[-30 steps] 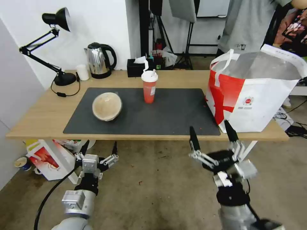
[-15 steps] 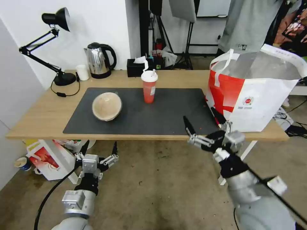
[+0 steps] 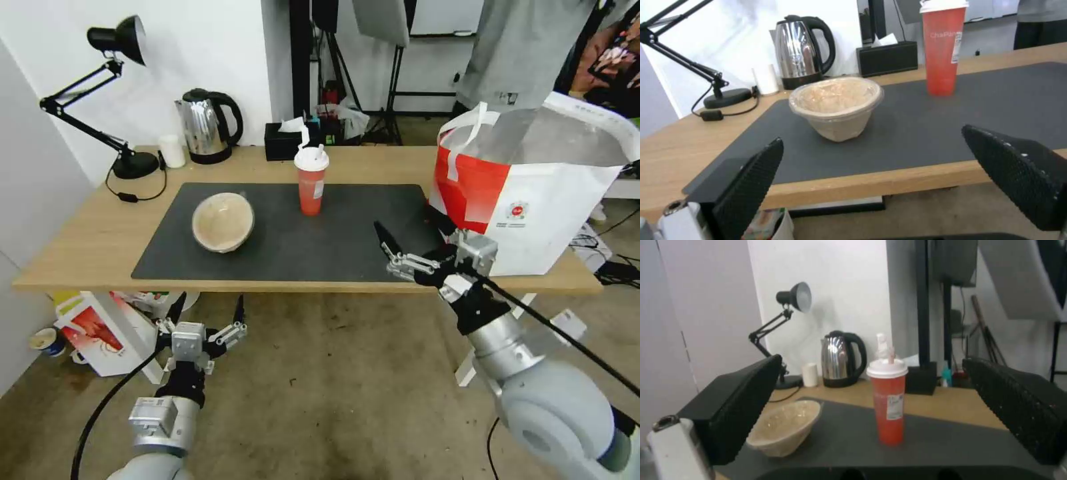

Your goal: Pick up the trash from the table and place it into the takeout bag.

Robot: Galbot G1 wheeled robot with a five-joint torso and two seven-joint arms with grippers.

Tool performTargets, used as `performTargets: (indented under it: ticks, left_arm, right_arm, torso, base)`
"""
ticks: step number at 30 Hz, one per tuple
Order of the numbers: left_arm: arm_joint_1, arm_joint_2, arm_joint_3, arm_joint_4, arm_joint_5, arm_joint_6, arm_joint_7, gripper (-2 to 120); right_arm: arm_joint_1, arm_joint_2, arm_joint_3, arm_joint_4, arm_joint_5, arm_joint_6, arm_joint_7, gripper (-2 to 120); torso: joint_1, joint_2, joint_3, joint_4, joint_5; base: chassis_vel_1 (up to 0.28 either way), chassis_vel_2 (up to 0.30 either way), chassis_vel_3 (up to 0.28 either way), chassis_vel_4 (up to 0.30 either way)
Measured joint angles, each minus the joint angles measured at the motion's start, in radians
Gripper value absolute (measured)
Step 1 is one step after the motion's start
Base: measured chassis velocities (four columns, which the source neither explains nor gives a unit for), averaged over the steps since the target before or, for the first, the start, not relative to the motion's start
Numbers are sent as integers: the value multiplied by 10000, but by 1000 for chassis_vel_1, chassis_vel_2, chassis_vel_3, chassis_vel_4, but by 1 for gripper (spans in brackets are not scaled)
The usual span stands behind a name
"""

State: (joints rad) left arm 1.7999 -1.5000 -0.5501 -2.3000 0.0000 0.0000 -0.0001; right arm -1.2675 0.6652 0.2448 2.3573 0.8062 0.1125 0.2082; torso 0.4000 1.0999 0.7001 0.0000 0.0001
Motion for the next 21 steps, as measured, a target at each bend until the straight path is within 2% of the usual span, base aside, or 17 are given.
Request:
performTargets:
  ticks: [7,13,21]
  left_arm:
    - [0,-1,1,0,0,0,0,100]
    - [0,0,0,0,0,0,0,100]
    - [0,0,1,0,0,0,0,100]
  right_arm:
    - [1712,-203,-1100,-580,586,-183,147,100]
    - [2380,-257,-1578,-819,802,-225,168,100]
    - [3602,-86,-2803,-1422,1053,-333,215,100]
  torso:
    - [0,0,0,1,0]
    - [0,0,0,0,-2]
    - [0,0,-1,0,-1]
  base:
    - [0,0,0,0]
    - [0,0,0,0]
    - [0,0,0,0]
